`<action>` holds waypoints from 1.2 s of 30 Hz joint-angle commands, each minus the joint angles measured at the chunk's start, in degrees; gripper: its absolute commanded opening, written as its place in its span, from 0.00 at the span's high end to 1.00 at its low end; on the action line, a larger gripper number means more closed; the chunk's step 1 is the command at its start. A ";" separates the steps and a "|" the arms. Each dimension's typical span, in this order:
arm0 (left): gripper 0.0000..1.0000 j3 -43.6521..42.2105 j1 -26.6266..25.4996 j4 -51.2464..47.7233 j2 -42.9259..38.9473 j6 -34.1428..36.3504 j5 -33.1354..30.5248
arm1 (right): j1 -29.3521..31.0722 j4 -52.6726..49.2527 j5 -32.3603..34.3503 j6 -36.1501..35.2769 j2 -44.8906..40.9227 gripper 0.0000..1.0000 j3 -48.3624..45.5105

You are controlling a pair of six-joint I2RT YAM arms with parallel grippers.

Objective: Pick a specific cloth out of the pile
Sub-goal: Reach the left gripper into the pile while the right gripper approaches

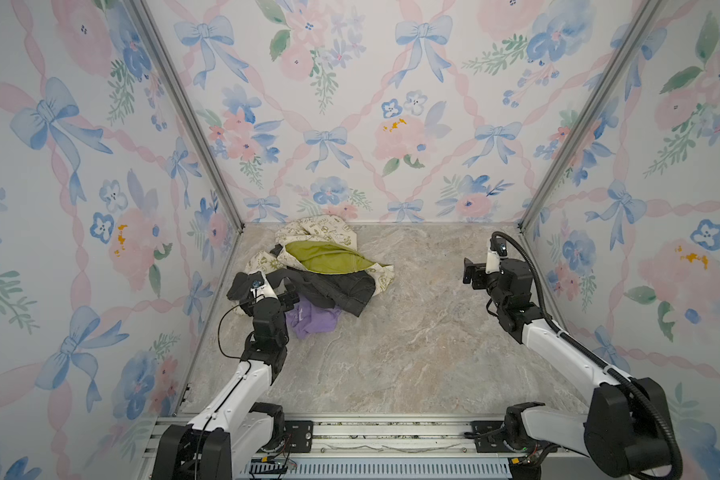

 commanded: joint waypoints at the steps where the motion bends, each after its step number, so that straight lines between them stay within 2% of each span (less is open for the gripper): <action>1: 0.02 2.84 0.00 -15.33 -3.87 -4.62 0.53 | 2.63 -6.41 -0.72 -1.06 -2.03 0.03 2.98; 5: 0.02 7.90 0.06 -29.15 -3.95 -5.71 2.05 | 6.20 -7.76 -0.80 -1.45 -2.77 0.03 5.41; 10: 0.02 17.32 0.08 -46.79 1.75 -10.70 5.28 | 10.73 -11.15 -1.34 -3.03 -1.54 0.03 10.41; 13: 0.02 21.15 0.24 -53.39 4.83 -13.00 8.60 | 13.01 -13.06 -1.41 -4.52 -0.49 0.03 13.01; 21: 0.04 24.28 1.26 -58.02 4.56 -22.03 19.30 | 15.77 -13.51 -2.47 -4.34 1.78 0.03 16.70; 25: 0.07 28.48 2.11 -59.72 4.84 -24.69 27.38 | 16.27 -14.03 -3.59 -5.11 2.86 0.03 18.18; 29: 0.06 32.28 2.18 -61.95 5.05 -27.14 32.28 | 16.41 -14.30 -3.95 -5.43 2.84 0.03 18.78; 36: 0.08 34.61 2.18 -61.83 4.45 -31.23 31.45 | 16.40 -14.77 -4.04 -5.32 1.14 0.03 18.53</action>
